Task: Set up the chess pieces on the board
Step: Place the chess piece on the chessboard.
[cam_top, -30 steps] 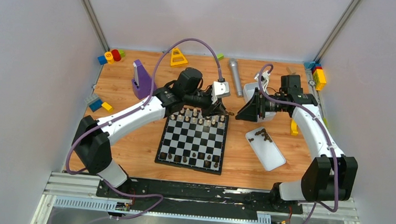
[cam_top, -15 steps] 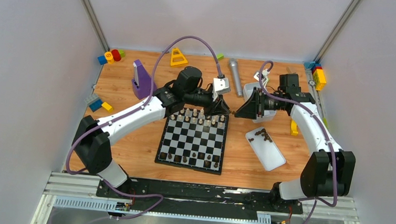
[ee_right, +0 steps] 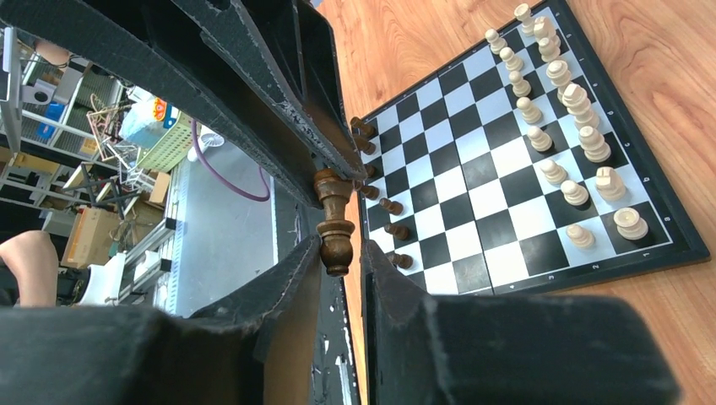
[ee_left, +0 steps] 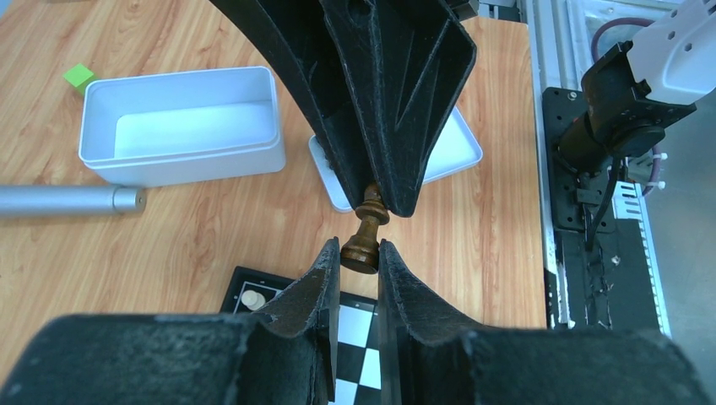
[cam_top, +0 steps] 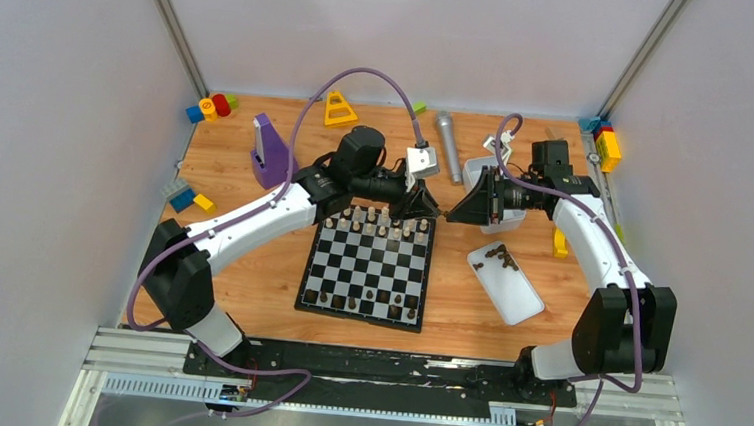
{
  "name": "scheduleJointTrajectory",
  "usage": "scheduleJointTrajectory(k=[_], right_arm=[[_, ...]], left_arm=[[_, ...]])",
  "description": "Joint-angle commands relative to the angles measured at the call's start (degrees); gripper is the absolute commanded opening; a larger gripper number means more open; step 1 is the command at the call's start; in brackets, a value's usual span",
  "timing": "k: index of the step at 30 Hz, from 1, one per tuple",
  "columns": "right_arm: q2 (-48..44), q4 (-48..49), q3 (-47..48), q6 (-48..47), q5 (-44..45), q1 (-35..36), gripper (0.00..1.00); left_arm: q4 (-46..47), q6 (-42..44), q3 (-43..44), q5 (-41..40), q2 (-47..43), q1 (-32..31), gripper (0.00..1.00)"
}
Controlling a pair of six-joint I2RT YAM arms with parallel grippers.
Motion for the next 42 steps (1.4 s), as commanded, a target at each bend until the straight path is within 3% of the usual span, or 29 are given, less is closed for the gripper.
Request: scheduleJointTrajectory(k=[1,6,8,9,13,20,26,32,37,42], right_arm=[[-0.10,1.66,1.33,-0.51,-2.94,0.14,0.23],[-0.25,1.41,1.45,-0.95,-2.81,0.15,0.13],[-0.55,1.03,1.42,-1.76,-2.50,0.15,0.08],[-0.65,0.67,1.42,-2.34,-2.17,0.19,0.05],[-1.63,-0.60,1.17,-4.44,-0.47,0.17,0.00],[-3.53,-5.68,0.97,-10.00,6.61,0.73,0.00],[-6.75,-11.45,-0.12,-16.34,20.60,8.00,0.00],[-7.55,-14.21,0.75,-18.45,34.87,20.01,0.00],[-2.58,-17.94,5.80,-19.74,47.93,33.06,0.00],[5.24,-19.66,11.79,-20.73,54.59,42.92,0.00]], left_arm=[[2.16,-0.27,-0.24,1.33,0.09,-0.22,0.00],[1.96,0.25,-0.60,1.55,0.30,-0.22,0.00],[1.43,0.90,-0.71,1.29,0.16,-0.22,0.13],[0.94,1.50,-0.84,0.71,-0.16,-0.22,0.28],[1.18,3.31,-2.64,-1.22,-2.17,-0.22,0.58],[-3.92,7.64,-2.03,-4.71,-5.21,0.95,0.98],[-10.95,11.49,-2.70,-7.41,-9.89,8.46,1.00],[-16.52,9.10,-4.08,-8.13,-15.28,21.28,1.00],[-21.96,5.43,-1.73,-6.86,-16.44,32.51,1.00],[-23.74,3.48,-2.22,-6.18,-17.69,39.45,1.00]])
